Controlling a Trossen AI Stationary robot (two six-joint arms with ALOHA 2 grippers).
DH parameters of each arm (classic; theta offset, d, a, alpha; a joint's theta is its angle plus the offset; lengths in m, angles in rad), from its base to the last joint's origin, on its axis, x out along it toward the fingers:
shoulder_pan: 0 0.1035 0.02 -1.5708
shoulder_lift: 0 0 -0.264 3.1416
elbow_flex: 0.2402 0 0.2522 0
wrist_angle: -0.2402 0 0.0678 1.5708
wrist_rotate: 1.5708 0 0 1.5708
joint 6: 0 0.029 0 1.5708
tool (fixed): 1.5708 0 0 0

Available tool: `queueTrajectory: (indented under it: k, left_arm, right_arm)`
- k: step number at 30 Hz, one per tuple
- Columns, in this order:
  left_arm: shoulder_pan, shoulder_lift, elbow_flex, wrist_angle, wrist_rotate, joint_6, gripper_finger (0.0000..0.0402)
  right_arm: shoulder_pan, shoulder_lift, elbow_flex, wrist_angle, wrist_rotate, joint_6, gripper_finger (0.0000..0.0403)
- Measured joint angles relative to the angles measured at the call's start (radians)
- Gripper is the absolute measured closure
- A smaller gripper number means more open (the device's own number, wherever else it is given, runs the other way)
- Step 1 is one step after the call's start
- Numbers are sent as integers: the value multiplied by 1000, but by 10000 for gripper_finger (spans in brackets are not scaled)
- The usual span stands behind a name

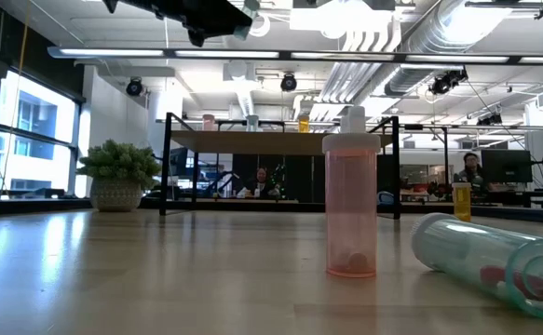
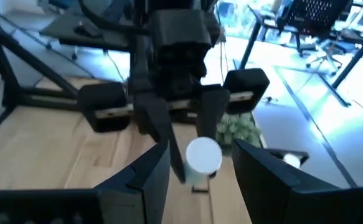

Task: Pick and place medicine bottles onto shelf by color
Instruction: Put the left blue pill bottle on the shelf aligned with the other blue pill bottle

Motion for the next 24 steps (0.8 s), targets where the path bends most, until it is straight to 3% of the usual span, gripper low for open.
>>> queueTrajectory:
  k: [10, 24]
  left_arm:
    - [65, 46, 1, 44, 36, 23, 304]
    - [73, 94, 1, 123, 59, 14, 304]
  right_arm:
    - [-73, 18, 0, 50, -49, 0, 218]
    - [-80, 76, -3, 44, -61, 5, 203]
